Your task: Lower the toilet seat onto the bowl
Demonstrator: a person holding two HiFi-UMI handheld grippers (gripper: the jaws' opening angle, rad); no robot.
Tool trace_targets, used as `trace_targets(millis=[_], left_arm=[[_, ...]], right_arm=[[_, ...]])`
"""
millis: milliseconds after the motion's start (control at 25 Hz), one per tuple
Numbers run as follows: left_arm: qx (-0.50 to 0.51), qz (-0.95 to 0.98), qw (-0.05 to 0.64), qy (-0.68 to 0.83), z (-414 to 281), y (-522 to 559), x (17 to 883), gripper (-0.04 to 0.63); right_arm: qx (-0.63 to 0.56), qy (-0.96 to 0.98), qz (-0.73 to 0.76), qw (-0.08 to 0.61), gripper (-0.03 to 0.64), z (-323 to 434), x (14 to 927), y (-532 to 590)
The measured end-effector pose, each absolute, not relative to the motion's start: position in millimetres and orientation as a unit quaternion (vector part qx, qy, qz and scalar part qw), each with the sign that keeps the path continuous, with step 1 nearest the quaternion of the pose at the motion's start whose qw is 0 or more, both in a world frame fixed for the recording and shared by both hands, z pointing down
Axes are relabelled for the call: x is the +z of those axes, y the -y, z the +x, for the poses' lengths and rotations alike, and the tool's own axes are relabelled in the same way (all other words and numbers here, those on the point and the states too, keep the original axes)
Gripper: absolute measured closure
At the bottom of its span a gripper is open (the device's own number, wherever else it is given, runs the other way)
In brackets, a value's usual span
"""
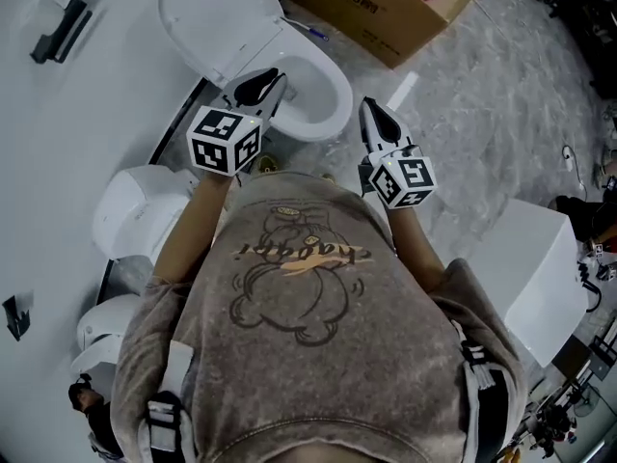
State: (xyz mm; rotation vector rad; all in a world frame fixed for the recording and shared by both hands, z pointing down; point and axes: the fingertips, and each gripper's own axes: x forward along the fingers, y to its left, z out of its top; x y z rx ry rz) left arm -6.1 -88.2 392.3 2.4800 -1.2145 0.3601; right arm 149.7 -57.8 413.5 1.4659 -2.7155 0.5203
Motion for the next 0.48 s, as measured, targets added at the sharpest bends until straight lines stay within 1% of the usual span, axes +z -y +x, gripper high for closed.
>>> trace_targets(millis=[80,240,480], left_arm=[[0.113,0.874,0.167,0.442,-22.6,77.8,382.1,0.537],[0.074,0.863,0.161,0.473,-47.6,58.3,372.4,0.581],[0.030,0.845,0.144,0.515,-70.6,47.1,384.0,0.586]], right_arm=[[0.157,0.872,0.464,-0.001,0.589,141.6,403.2,57.6],[0.133,0.881,0.453,-0.012,0.589,129.3,382.5,51.9],[0.112,0.886,0.449,-0.007,0.589,112.3,382.2,51.7]])
